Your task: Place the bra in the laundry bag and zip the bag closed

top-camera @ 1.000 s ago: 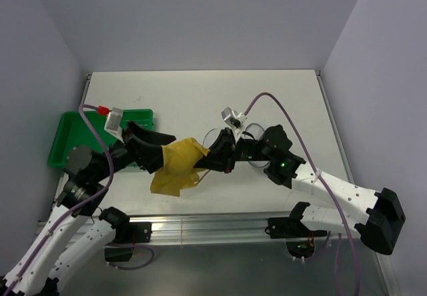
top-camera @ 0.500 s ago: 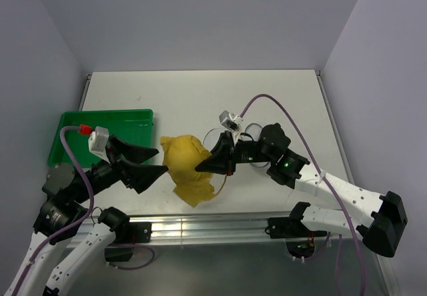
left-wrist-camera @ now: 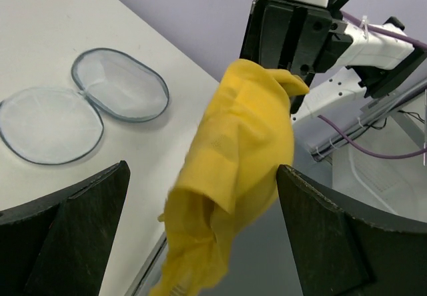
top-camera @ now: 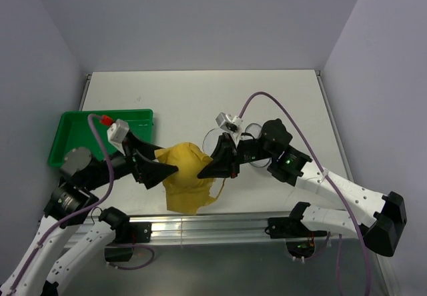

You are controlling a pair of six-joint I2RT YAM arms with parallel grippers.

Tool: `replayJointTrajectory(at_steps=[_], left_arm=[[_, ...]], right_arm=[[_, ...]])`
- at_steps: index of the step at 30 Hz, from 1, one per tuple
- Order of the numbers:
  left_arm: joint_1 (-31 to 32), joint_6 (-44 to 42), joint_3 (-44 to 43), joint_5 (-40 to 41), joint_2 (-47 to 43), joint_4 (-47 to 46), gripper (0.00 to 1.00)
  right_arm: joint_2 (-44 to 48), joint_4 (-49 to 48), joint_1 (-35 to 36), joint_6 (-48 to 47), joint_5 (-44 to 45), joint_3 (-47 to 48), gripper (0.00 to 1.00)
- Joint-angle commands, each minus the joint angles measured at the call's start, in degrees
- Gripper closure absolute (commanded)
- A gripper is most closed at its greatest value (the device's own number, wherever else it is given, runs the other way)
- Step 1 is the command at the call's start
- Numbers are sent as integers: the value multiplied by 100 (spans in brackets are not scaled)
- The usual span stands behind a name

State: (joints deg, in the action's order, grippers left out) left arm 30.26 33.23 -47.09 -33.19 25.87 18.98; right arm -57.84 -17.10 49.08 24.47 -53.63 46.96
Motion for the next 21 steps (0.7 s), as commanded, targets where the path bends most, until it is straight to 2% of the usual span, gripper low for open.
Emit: replayJointTrajectory(at_steps=[1,3,4,6,8,12,13,15,16,17,21], left_arm=[[15,-195,-2,-642,418,-491,1],[24,-133,42,-1012,682,-859,2],[15,-98,59,-1292,752,-931,9],[15,-141,68,-1400,832,-1002,16],[15,-159,60,-1549,815,-1011,31],[15,-133,103,-1805,771,-976,47],[15,-142,121,-1831,771,-949,53],[15,-185,156,-1840,727,-827,51],[15,-194,182,-1832,701,-791,39],[15,-203,200,-1814,648,-765,33],[15,-186,288,-1910,595,-791,32]], right_arm=[[-86,-153,-12,67,-403,314,100],[-218,-136,-12,111,-412,375,100],[-262,-66,-12,119,-386,393,100],[-315,92,-4,14,-289,428,100],[-324,146,-12,-47,-228,428,100],[-447,304,-30,-162,-87,481,100],[-508,330,-65,-136,-26,489,100],[-526,496,-118,-179,132,542,100],[-491,541,-144,-223,177,542,100],[-465,585,-197,-249,221,534,100],[-438,734,-223,-285,256,577,100]])
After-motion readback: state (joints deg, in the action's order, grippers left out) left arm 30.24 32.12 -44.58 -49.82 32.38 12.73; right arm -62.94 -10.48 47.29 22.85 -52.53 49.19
